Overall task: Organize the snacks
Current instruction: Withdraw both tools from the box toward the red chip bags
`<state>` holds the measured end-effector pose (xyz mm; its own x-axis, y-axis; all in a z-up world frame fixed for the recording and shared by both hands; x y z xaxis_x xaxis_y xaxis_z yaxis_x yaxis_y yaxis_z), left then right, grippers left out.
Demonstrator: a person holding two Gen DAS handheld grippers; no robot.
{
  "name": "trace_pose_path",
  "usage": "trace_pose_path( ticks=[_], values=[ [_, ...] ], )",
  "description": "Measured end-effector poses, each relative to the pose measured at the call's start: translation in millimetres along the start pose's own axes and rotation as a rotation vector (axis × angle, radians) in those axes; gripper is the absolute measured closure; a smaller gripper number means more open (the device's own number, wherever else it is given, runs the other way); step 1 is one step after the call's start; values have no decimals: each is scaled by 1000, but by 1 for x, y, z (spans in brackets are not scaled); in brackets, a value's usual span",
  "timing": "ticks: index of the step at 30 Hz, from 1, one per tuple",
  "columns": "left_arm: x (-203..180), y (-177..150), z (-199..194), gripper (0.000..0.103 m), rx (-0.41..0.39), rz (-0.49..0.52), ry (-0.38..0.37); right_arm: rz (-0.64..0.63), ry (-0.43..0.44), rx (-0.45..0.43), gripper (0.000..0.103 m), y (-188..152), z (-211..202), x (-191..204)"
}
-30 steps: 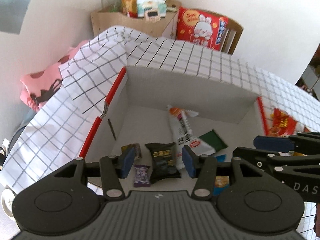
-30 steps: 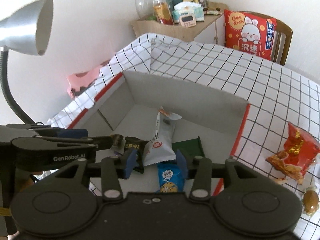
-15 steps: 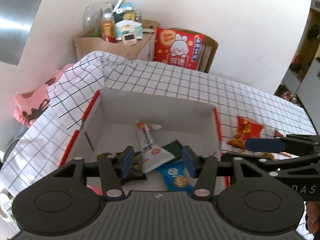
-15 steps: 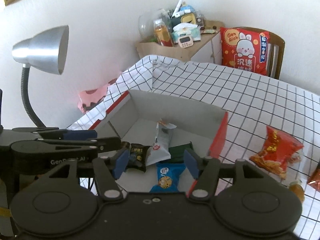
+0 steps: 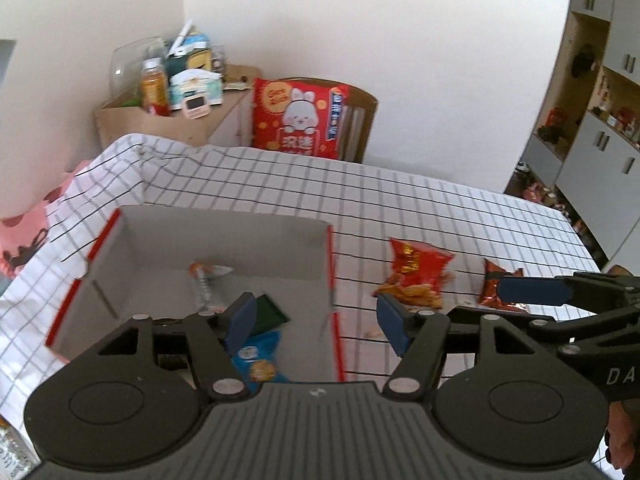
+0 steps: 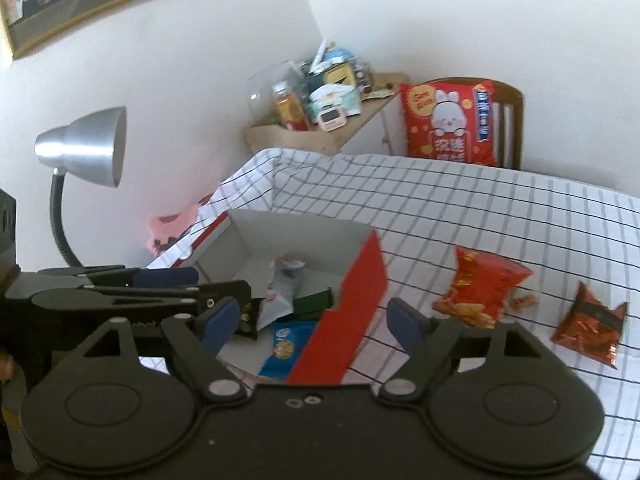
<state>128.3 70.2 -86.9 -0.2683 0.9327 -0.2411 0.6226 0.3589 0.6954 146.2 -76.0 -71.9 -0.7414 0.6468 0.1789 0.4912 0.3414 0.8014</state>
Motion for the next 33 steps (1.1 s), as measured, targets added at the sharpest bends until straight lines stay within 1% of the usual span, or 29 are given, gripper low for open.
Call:
trace_pose_path(
  ticks=[3, 4, 7, 9, 12, 18, 21, 24, 27, 29, 33],
  values=[
    [-17, -6, 7, 35, 12, 9, -19, 15, -22, -4, 16, -8, -9, -15],
    [-23, -8, 10, 32, 15, 9, -24, 22, -29, -7, 15, -11, -13, -21],
    [-37, -13, 17, 27, 25, 10, -38, 41, -60, -9, 8, -20, -22, -38],
    [-47, -16, 23, 27, 33, 14, -44, 55, -77, -18, 3, -25, -29, -51],
    [-63, -22, 31, 26, 42, 21, -57, 63, -97, -27, 1, -33, -36, -68],
    [-92, -33, 59, 26, 76, 32, -61, 58, -160, 7, 0, -56, -41, -109],
    [-104, -33, 76, 26, 90, 46, -47, 70, -196, 29, 0, -65, -42, -135],
    [-115, -30, 95, 26, 115, 62, -41, 68, -212, 46, 0, -72, -40, -158],
    [-125, -29, 116, 26, 149, 75, -29, 48, -225, 82, 0, -78, -33, -180],
    [-129, -28, 128, 26, 157, 83, -12, 47, -239, 102, 0, -82, -28, -193],
    [-136, -27, 154, 26, 186, 106, 9, 82, -260, 133, 0, -90, -12, -222]
  ],
)
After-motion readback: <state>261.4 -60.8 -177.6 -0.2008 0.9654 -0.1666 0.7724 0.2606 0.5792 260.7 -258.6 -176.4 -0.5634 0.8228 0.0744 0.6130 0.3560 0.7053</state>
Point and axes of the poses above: each gripper's, at about its wrist camera, not at the fingertips, and z roughly the way its jaws point, x to its left, y to its top, the point moved 9 cm from there along z, roughly the way its jaws point, and after that the axes turned 14 degrees about -z, right-handed, at the moved point
